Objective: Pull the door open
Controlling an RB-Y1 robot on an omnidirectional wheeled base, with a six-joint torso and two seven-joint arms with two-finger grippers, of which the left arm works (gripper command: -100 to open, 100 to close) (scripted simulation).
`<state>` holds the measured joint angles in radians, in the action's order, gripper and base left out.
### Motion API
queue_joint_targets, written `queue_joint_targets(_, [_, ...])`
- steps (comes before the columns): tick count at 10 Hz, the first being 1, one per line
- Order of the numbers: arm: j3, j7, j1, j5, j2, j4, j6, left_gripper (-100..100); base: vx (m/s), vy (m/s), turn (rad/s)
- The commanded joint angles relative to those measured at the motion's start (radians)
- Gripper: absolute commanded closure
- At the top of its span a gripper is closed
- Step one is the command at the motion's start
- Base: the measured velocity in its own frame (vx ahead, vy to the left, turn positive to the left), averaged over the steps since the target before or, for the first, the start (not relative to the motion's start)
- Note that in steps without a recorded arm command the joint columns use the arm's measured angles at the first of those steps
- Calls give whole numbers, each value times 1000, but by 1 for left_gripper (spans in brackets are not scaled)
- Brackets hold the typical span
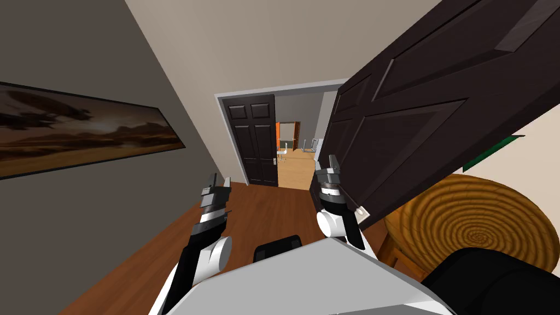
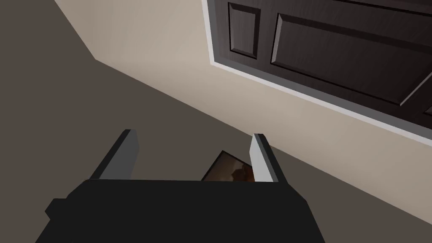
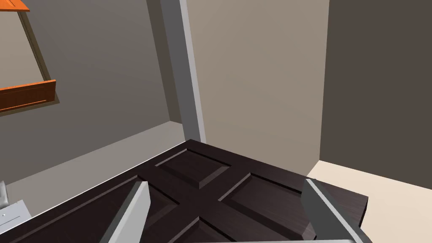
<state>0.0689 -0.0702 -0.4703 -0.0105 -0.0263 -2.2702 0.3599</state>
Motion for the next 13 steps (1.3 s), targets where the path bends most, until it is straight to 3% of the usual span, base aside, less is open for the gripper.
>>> queue_joint_targets(1, [-9, 37, 2, -10, 5, 14, 10, -100, 111, 71, -10])
queue_joint_targets(8, [-44, 181, 9, -53, 25, 74, 52, -100, 88, -39, -12])
queue_joint_targets(13, [-80, 317, 17, -96, 41, 134, 95, -100, 93, -28, -16])
